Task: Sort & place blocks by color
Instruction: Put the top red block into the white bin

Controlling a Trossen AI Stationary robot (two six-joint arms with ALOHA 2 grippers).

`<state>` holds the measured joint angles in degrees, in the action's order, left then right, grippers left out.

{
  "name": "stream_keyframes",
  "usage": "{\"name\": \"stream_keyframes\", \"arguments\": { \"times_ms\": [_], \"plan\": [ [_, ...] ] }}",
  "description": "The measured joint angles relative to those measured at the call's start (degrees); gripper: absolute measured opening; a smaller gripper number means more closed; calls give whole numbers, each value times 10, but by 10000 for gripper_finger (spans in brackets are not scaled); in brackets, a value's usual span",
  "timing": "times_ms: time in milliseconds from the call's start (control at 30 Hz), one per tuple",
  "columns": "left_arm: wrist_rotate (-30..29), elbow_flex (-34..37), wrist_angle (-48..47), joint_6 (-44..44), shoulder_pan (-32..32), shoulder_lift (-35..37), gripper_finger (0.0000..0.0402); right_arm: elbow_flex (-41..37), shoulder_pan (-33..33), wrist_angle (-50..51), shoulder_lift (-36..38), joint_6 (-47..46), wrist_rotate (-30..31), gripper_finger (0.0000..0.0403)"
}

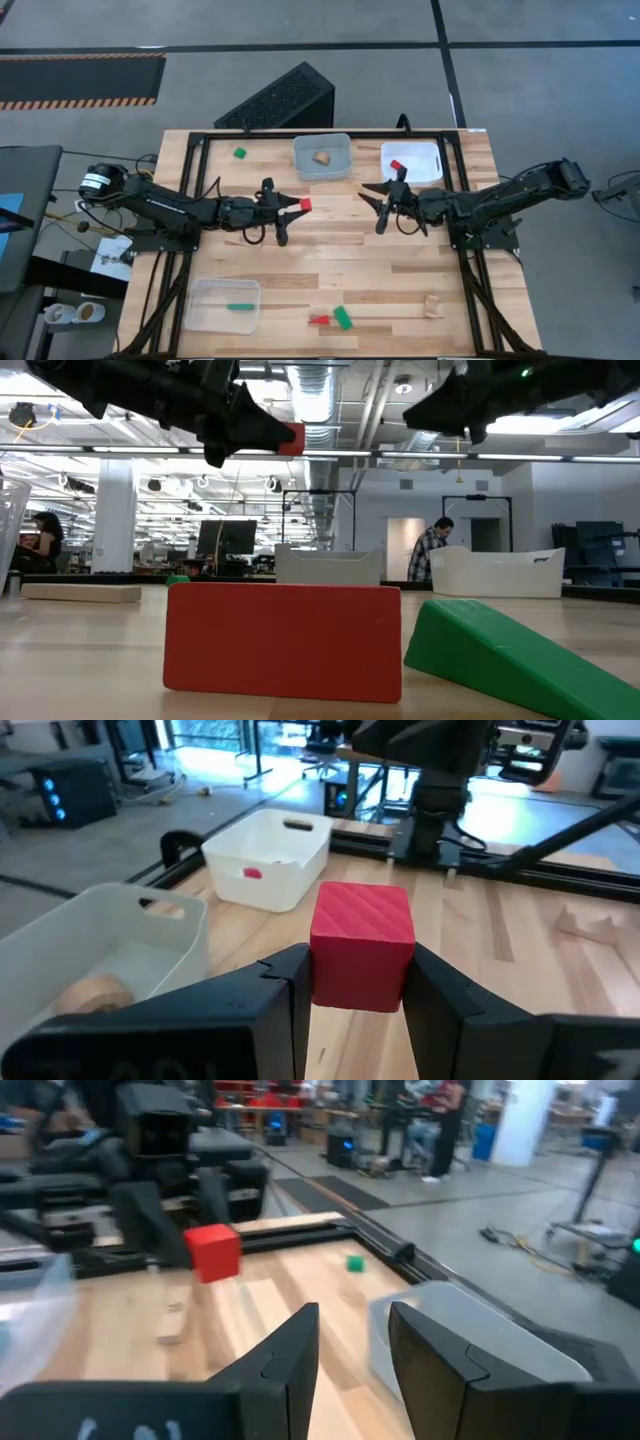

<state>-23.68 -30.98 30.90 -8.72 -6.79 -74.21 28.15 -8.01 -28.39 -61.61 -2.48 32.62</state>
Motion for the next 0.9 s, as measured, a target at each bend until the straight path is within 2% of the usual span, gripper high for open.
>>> {"name": "stream_keyframes", "arguments": {
  "times_ms": [500, 533, 667, 800, 900],
  "plan": [
    [7, 0, -2, 4, 0, -1, 87, 3, 15, -48, -53, 7, -30, 144],
    [22, 0, -2, 4, 0, -1, 87, 3, 15, -51, -53, 8, -30, 142],
    [143, 0, -6, 7, -7, 2, 87, 3, 14, -50, -48, 10, -30, 136],
    [154, 0, -21, 8, -48, 35, 87, 3, 12, -48, -35, 10, -30, 133],
    [129, -10, -92, 4, -96, 68, 87, 3, 4, -47, -29, 13, -30, 133]
  ]
}}
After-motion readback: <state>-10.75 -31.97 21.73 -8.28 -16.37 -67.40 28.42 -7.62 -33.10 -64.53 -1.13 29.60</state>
